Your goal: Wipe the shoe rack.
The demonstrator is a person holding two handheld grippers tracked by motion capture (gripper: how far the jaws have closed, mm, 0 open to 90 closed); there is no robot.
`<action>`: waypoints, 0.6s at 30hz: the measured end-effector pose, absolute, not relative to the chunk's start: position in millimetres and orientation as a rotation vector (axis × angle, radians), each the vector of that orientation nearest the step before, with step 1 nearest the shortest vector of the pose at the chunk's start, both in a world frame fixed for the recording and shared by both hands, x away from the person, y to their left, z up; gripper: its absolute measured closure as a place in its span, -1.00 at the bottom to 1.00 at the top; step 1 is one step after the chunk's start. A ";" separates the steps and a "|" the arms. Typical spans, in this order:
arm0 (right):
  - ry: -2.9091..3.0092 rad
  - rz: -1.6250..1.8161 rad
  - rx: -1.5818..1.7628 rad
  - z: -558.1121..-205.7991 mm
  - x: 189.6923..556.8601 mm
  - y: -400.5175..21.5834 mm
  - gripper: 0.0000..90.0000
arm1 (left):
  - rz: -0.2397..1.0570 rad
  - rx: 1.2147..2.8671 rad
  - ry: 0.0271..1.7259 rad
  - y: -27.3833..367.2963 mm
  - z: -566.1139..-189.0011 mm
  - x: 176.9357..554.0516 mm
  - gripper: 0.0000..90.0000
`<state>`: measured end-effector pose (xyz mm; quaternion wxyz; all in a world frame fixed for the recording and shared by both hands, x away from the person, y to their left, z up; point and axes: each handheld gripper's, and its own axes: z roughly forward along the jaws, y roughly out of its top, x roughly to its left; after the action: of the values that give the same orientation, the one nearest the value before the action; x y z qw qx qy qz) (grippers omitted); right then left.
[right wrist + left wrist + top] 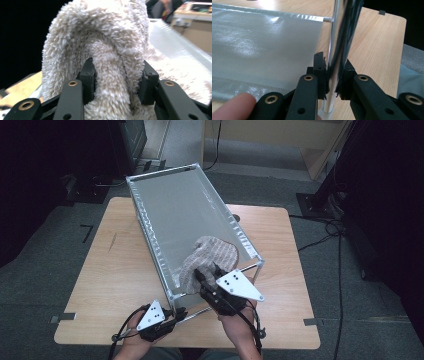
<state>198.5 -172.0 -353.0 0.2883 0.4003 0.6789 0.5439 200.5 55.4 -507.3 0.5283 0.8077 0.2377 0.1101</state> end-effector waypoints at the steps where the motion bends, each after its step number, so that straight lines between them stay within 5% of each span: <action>1: 1.825 1.459 1.060 -355.6 198.7 -170.4 0.26 | 0.261 1.926 0.571 55.6 -507.6 200.3 0.78; 18: 1.740 1.312 1.189 -365.7 220.6 -228.8 0.28 | 0.258 1.943 0.550 49.6 -507.0 194.0 0.78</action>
<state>220.6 -228.8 -365.7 0.3235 0.4532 0.6632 0.5000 194.0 49.6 -507.0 0.5253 0.8121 0.2300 0.1078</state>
